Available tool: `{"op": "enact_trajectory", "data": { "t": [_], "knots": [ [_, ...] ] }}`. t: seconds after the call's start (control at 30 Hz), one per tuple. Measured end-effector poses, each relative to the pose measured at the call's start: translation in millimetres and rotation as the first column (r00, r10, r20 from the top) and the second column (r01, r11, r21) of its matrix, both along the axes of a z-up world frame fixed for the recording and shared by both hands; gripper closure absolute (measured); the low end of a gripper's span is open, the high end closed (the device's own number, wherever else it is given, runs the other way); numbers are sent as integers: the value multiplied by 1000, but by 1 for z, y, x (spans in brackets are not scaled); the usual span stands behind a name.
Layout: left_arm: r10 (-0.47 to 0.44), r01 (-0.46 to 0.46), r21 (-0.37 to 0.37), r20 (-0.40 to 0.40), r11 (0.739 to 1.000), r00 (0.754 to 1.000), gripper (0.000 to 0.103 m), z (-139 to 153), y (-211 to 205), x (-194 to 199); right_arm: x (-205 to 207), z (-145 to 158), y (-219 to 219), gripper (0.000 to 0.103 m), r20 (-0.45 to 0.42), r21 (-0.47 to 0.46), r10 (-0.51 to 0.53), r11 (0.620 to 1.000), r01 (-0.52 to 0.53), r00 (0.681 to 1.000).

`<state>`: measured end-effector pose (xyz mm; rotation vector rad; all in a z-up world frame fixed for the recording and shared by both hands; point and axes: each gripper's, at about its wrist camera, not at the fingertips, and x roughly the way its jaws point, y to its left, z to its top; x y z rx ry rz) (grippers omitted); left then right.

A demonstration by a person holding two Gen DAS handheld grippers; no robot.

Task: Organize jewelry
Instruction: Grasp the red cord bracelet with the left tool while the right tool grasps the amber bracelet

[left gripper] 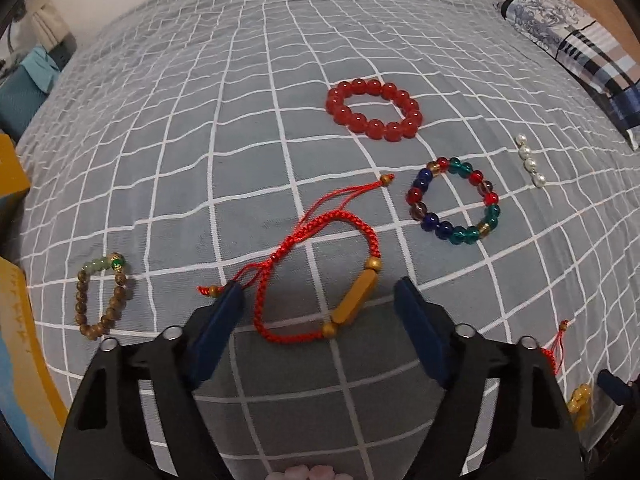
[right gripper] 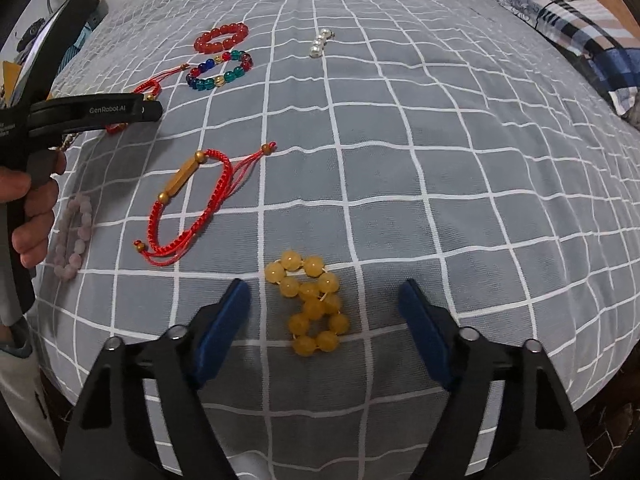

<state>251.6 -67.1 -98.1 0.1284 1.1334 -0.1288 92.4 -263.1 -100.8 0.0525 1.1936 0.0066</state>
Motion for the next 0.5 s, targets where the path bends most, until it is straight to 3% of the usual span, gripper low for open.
{"op": "enact_trajectory", "data": {
  "t": [0.17,0.27,0.4,0.5],
  "knots": [
    [14,-14,-19,-2,1000,1000,58,4,3,-2,0,2,-1,68,0,3,-11,1000,11,1000],
    [28,-28,-38,-2,999,1000,71,7,8,-4,-1,3,0,82,0,-14,-17,1000,17,1000],
    [37,-36,-61,0,997,999,91,10,12,-4,-3,7,-3,94,15,-26,-38,999,38,999],
    [35,-34,-69,13,997,999,93,15,13,-6,-5,10,-6,94,27,-20,-50,999,50,998]
  ]
}}
